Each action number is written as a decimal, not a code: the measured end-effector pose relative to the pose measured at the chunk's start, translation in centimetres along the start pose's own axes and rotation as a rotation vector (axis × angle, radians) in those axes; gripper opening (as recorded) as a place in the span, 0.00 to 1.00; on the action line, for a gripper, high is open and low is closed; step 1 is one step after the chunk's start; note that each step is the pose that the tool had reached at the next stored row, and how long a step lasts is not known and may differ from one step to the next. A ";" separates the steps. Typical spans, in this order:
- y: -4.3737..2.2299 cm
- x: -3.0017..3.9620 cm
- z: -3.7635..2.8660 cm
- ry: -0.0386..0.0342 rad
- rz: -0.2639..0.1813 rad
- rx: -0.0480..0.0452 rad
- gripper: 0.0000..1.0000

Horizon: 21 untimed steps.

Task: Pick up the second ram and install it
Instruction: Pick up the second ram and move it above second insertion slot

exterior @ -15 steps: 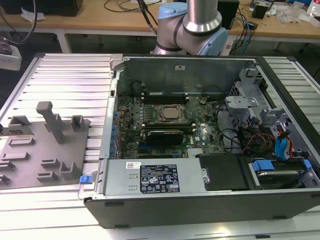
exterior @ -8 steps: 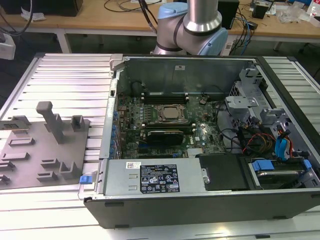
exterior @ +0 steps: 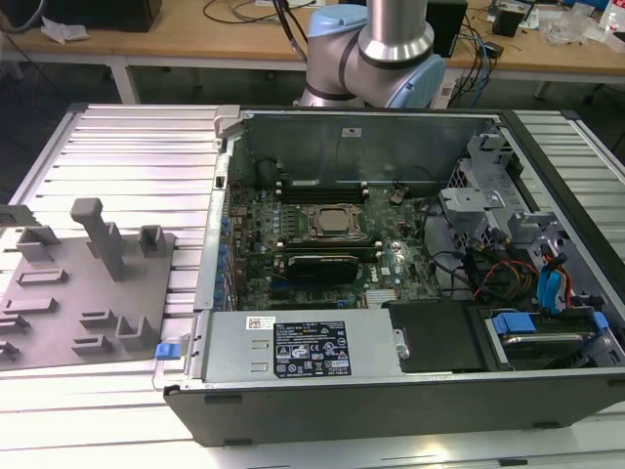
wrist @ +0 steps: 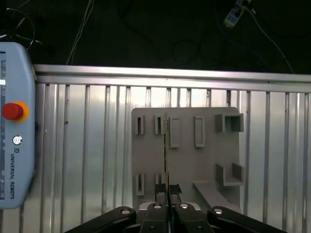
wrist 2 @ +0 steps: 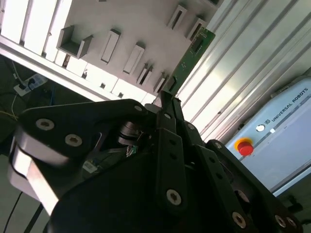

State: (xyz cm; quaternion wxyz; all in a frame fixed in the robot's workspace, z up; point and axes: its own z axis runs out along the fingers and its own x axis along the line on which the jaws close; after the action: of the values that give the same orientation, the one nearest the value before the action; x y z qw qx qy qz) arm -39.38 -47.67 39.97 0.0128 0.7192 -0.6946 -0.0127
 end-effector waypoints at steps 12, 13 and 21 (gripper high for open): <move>-0.03 -2.46 -1.94 -0.0001 0.000 0.0002 0.13; -0.03 -2.46 -1.94 -0.0001 0.000 0.0002 0.13; -1.13 -2.43 -2.00 0.0000 0.000 0.0001 0.13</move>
State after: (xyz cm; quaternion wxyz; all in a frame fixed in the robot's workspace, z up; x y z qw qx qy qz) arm -38.26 -45.20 41.93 0.0128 0.7192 -0.6945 -0.0126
